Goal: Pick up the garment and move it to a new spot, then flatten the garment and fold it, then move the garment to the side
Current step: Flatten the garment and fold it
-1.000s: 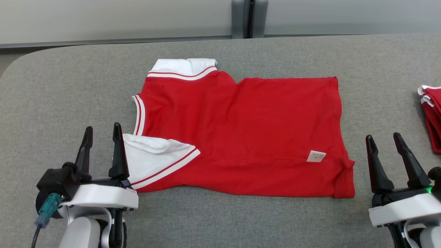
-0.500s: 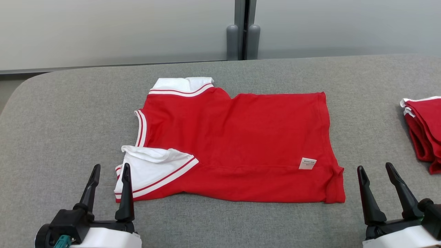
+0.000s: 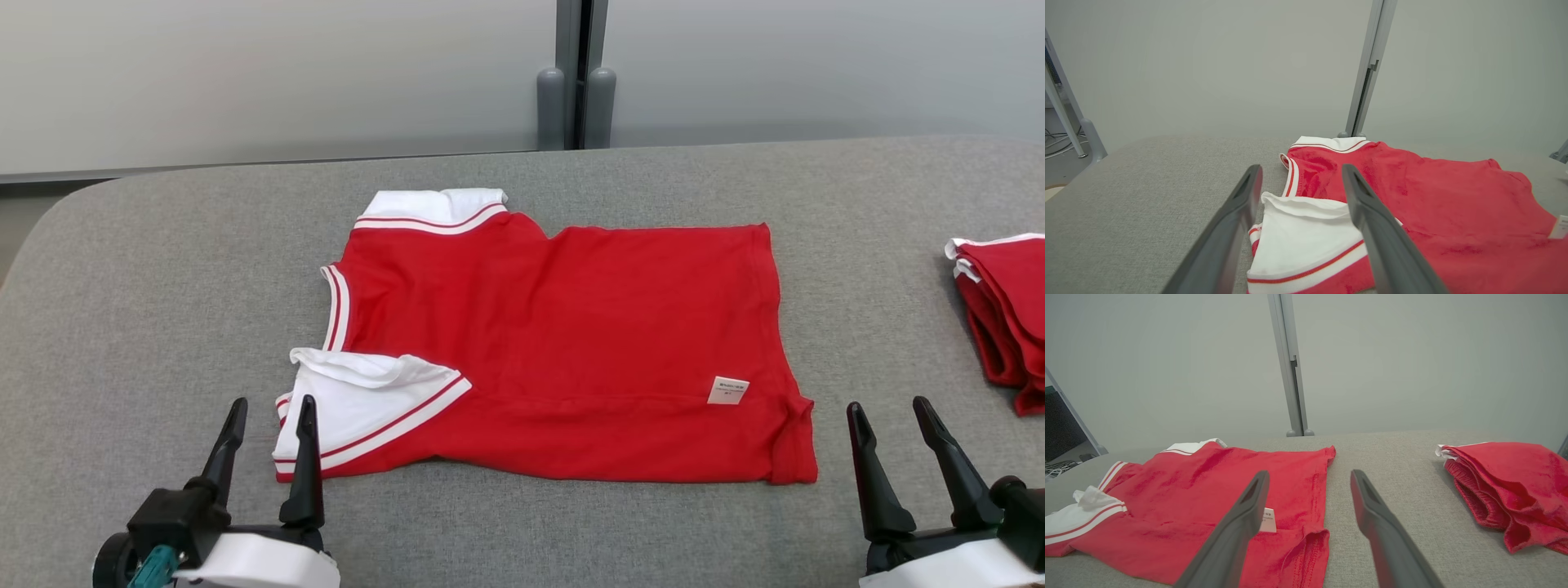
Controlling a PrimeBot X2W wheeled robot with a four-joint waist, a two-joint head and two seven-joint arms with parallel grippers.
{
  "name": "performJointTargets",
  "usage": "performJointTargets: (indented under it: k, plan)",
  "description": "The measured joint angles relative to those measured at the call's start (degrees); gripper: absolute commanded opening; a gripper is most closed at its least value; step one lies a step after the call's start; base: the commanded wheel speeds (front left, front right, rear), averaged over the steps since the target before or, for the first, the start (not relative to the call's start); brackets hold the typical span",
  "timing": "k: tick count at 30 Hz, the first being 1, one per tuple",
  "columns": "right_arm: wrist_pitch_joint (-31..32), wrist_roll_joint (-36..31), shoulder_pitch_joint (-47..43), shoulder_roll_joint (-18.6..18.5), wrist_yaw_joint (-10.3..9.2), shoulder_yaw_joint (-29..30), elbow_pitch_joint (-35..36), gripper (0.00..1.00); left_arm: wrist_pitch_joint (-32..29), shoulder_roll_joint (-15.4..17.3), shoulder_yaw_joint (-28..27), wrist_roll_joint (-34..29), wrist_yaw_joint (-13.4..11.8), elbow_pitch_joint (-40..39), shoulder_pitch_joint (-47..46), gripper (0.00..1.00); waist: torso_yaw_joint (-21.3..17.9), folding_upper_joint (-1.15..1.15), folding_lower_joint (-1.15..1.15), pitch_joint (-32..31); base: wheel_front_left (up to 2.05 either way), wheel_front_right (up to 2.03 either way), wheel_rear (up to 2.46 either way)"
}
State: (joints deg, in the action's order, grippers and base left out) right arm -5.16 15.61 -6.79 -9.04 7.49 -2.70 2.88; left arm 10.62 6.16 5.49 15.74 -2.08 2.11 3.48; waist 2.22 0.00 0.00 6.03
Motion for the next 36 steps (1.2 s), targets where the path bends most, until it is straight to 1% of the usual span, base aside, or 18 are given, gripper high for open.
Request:
performJointTargets:
  k: [2, 6, 12, 16, 18, 19, 20, 21, 22, 25, 29, 32, 34, 36]
  plan:
    - [0.3, 0.4, 0.1, 0.0, 0.00, 0.1, -0.8, 1.00, -0.8, 0.0, 0.2, 0.6, 0.1, 1.4, -1.0, 1.00, 0.2, 0.00, 0.00, 0.4, 0.00, 0.00, 0.00]
    - [1.1, 1.6, 1.4, -0.1, 0.00, -1.1, -4.9, 1.00, -2.6, -0.3, 0.6, 2.7, 1.5, 8.3, -3.5, 1.00, 0.4, 0.00, 0.00, 1.8, 0.00, 0.00, 0.00]
    - [0.8, 3.5, 5.3, -0.5, 0.00, -4.8, -16.1, 1.00, -4.1, -1.1, -0.3, 7.2, 3.5, 21.4, -7.9, 1.00, 0.3, 0.00, 0.00, 4.9, 0.00, 0.00, 0.00]
    - [-0.5, 5.3, 9.1, -0.5, 0.00, -6.2, -23.6, 1.00, -4.2, -1.4, -1.1, 9.5, 4.6, 26.7, -11.2, 1.00, 0.2, 0.00, 0.00, 6.6, 0.00, 0.00, 0.00]
    - [-1.5, 6.2, 10.8, -0.4, 0.00, -7.4, -26.1, 1.00, -4.4, -1.5, -1.3, 10.7, 5.1, 28.6, -12.7, 1.00, 0.3, 0.00, 0.00, 7.1, 0.00, 0.00, 0.00]
    - [-1.7, 6.6, 11.7, -0.4, 0.00, -7.9, -27.0, 1.00, -4.4, -1.5, -1.2, 10.8, 5.4, 29.3, -13.4, 0.96, 0.3, 0.00, 0.00, 7.3, 0.00, 0.00, 0.00]
    - [-1.8, 7.0, 12.4, -0.4, 0.00, -8.5, -28.0, 0.67, -4.3, -1.5, -1.2, 11.0, 5.6, 29.9, -14.0, 0.47, 0.4, 0.00, 0.00, 7.5, 0.00, 0.00, 0.00]
    - [-2.0, 7.7, 12.9, -0.4, -0.01, -9.0, -28.7, 0.17, -4.1, -1.5, -1.2, 11.2, 5.9, 30.4, -14.4, 0.00, 0.4, 0.00, 0.00, 7.6, 0.00, 0.00, 0.00]
    - [-2.3, 8.3, 13.3, -0.6, -0.01, -9.4, -29.4, 0.00, -4.0, -1.4, -1.1, 11.3, 6.1, 30.8, -14.7, 0.00, 0.5, 0.00, 0.00, 7.6, 0.00, 0.00, 0.00]
    - [-2.5, 9.8, 14.3, -1.0, 0.08, -10.6, -30.8, 0.00, -2.9, -1.2, -0.8, 11.4, 6.5, 31.7, -15.2, 0.00, 0.7, 0.00, 0.00, 7.5, 0.00, 0.00, 0.00]
    - [-3.5, 11.7, 14.4, -1.3, 0.08, -11.3, -31.0, 0.00, -1.9, -1.5, -0.7, 11.6, 6.5, 31.3, -14.8, 0.00, 0.8, 0.00, 0.00, 7.0, 0.00, 0.00, 0.00]
    - [-3.8, 12.8, 12.9, -1.8, 0.08, -11.1, -30.2, 0.00, -1.3, -1.5, -0.7, 11.6, 6.5, 29.6, -12.7, 0.00, 1.1, 0.00, 0.00, 5.8, 0.00, 0.00, 0.00]
    - [-3.2, 14.1, 11.1, -1.9, 0.08, -10.5, -29.6, 0.00, -1.2, -1.2, -0.9, 11.7, 6.0, 27.6, -10.7, 0.00, 1.2, 0.00, 0.00, 4.9, 0.00, 0.00, 0.00]
    - [-2.5, 14.4, 9.1, -2.0, 0.08, -9.8, -28.4, 0.00, -2.0, -1.0, -0.9, 12.0, 5.8, 25.3, -8.4, 0.00, 1.4, 0.00, 0.00, 3.8, 0.00, 0.00, 0.00]
